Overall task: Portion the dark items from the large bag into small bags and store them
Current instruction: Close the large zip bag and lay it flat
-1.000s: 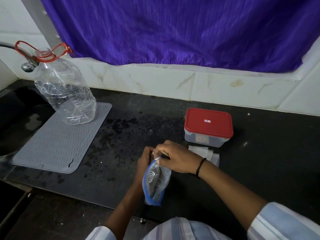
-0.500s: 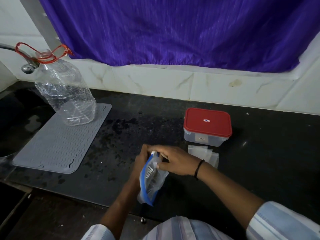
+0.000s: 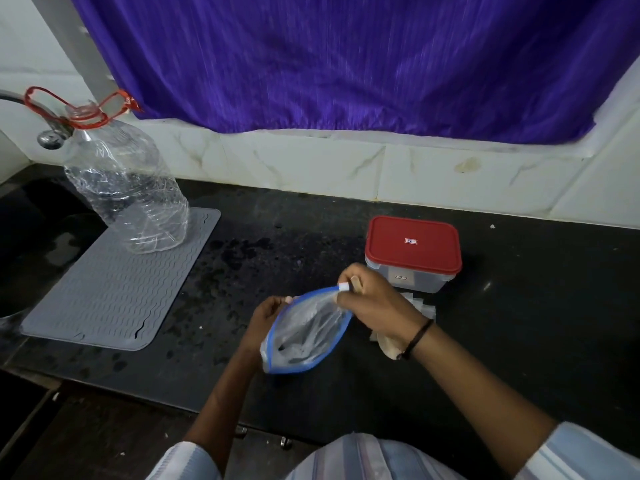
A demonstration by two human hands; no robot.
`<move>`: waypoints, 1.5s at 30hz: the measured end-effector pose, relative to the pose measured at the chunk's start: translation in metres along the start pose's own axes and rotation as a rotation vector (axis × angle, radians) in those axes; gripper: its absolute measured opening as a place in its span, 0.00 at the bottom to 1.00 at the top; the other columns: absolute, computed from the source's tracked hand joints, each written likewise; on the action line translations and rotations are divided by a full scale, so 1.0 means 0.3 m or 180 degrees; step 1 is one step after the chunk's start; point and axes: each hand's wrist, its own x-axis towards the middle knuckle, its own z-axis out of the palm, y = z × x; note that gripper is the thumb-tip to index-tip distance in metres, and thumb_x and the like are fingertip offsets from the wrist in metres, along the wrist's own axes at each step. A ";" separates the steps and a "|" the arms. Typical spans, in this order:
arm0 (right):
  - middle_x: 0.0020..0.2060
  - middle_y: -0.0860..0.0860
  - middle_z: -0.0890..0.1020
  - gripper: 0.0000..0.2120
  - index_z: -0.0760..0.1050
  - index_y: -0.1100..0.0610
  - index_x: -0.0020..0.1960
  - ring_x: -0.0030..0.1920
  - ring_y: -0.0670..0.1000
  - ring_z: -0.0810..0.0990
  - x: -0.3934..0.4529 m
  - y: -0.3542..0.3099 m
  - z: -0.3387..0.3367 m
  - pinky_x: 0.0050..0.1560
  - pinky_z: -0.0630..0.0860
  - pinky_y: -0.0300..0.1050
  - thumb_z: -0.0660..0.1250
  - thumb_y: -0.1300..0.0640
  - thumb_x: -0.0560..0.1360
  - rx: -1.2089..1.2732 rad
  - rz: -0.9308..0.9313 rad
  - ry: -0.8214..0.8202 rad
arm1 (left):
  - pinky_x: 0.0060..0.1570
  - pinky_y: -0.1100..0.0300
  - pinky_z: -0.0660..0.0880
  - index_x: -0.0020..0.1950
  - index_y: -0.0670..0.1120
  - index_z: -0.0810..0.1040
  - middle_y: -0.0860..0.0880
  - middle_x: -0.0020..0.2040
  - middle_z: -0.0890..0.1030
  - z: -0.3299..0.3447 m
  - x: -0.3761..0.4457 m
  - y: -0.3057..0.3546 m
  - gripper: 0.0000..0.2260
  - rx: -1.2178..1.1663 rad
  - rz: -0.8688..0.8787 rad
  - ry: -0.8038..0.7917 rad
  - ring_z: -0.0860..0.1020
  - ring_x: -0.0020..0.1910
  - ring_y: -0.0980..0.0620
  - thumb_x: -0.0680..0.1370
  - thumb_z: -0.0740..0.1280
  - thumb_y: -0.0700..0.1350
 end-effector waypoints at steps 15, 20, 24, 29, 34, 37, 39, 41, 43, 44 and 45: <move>0.30 0.48 0.77 0.08 0.70 0.54 0.46 0.30 0.45 0.76 0.039 0.021 -0.036 0.33 0.71 0.46 0.58 0.53 0.81 -0.0741 0.0063 0.0919 | 0.26 0.62 0.70 0.57 0.45 0.79 0.48 0.34 0.78 0.049 -0.038 -0.001 0.10 -0.0268 -0.0829 -0.0552 0.73 0.30 0.53 0.78 0.68 0.37; 0.32 0.54 0.82 0.06 0.75 0.56 0.56 0.19 0.45 0.60 0.016 -0.013 -0.104 0.20 0.56 0.33 0.61 0.59 0.80 0.1372 0.0937 -0.0142 | 0.17 0.69 0.56 0.51 0.44 0.81 0.47 0.30 0.72 0.001 -0.009 -0.005 0.08 -0.0898 -0.1021 -0.0289 0.66 0.22 0.57 0.81 0.63 0.35; 0.36 0.56 0.77 0.07 0.76 0.57 0.55 0.18 0.42 0.59 0.008 0.000 -0.105 0.18 0.55 0.32 0.60 0.58 0.82 0.2142 0.1015 -0.0256 | 0.23 0.65 0.68 0.56 0.43 0.80 0.46 0.35 0.79 -0.013 -0.017 0.010 0.06 -0.0420 -0.0941 -0.0104 0.74 0.28 0.54 0.81 0.66 0.38; 0.40 0.58 0.84 0.06 0.72 0.57 0.55 0.18 0.42 0.59 0.022 0.028 -0.076 0.17 0.55 0.32 0.59 0.58 0.82 0.2865 0.1198 -0.0268 | 0.50 0.52 0.79 0.60 0.42 0.81 0.40 0.53 0.85 0.032 -0.096 0.005 0.31 -0.1284 0.0187 0.0385 0.84 0.53 0.42 0.82 0.51 0.65; 0.48 0.57 0.84 0.04 0.69 0.58 0.49 0.18 0.42 0.59 0.035 0.047 -0.056 0.18 0.53 0.34 0.62 0.58 0.75 0.3342 0.1110 -0.0469 | 0.50 0.54 0.81 0.61 0.44 0.78 0.51 0.55 0.83 0.070 -0.167 0.040 0.29 -0.0247 0.1781 0.0477 0.82 0.53 0.52 0.75 0.63 0.68; 0.53 0.57 0.84 0.06 0.71 0.60 0.50 0.19 0.42 0.59 0.031 0.041 -0.056 0.20 0.51 0.36 0.63 0.63 0.73 0.3004 0.0676 -0.0431 | 0.45 0.52 0.82 0.57 0.49 0.80 0.55 0.50 0.83 0.076 -0.150 0.059 0.13 0.0086 0.1960 0.0759 0.82 0.49 0.52 0.78 0.66 0.54; 0.47 0.54 0.85 0.09 0.72 0.62 0.58 0.20 0.42 0.61 0.028 0.033 -0.051 0.20 0.54 0.36 0.64 0.64 0.77 0.2304 0.0432 -0.0140 | 0.42 0.51 0.81 0.54 0.49 0.82 0.55 0.47 0.83 0.081 -0.139 0.072 0.06 0.0139 0.1939 0.0886 0.82 0.46 0.52 0.80 0.67 0.49; 0.37 0.49 0.81 0.10 0.74 0.60 0.59 0.24 0.40 0.69 0.033 0.041 -0.041 0.23 0.64 0.33 0.66 0.62 0.78 0.1626 0.0292 0.0366 | 0.42 0.53 0.81 0.52 0.48 0.83 0.53 0.46 0.84 0.080 -0.136 0.090 0.05 0.0112 0.1851 0.0935 0.82 0.44 0.52 0.82 0.67 0.43; 0.38 0.50 0.79 0.10 0.77 0.59 0.57 0.35 0.40 0.77 0.042 0.056 -0.036 0.37 0.74 0.33 0.69 0.58 0.77 0.1167 0.0086 0.0655 | 0.40 0.57 0.79 0.51 0.47 0.83 0.50 0.44 0.84 0.073 -0.135 0.111 0.07 -0.0020 0.1801 0.0907 0.82 0.42 0.52 0.82 0.65 0.40; 0.39 0.51 0.79 0.09 0.77 0.59 0.55 0.39 0.42 0.78 0.044 0.066 -0.035 0.43 0.75 0.35 0.69 0.57 0.77 0.0987 -0.0012 0.0661 | 0.39 0.58 0.79 0.51 0.46 0.83 0.48 0.44 0.84 0.071 -0.135 0.122 0.08 -0.0142 0.1764 0.0841 0.82 0.41 0.50 0.82 0.64 0.40; 0.39 0.51 0.79 0.07 0.78 0.60 0.51 0.40 0.43 0.77 0.045 0.071 -0.032 0.44 0.74 0.36 0.69 0.57 0.77 0.0840 -0.0088 0.0643 | 0.38 0.58 0.79 0.51 0.45 0.82 0.46 0.43 0.84 0.072 -0.134 0.135 0.08 -0.0278 0.1694 0.0760 0.82 0.40 0.50 0.83 0.63 0.39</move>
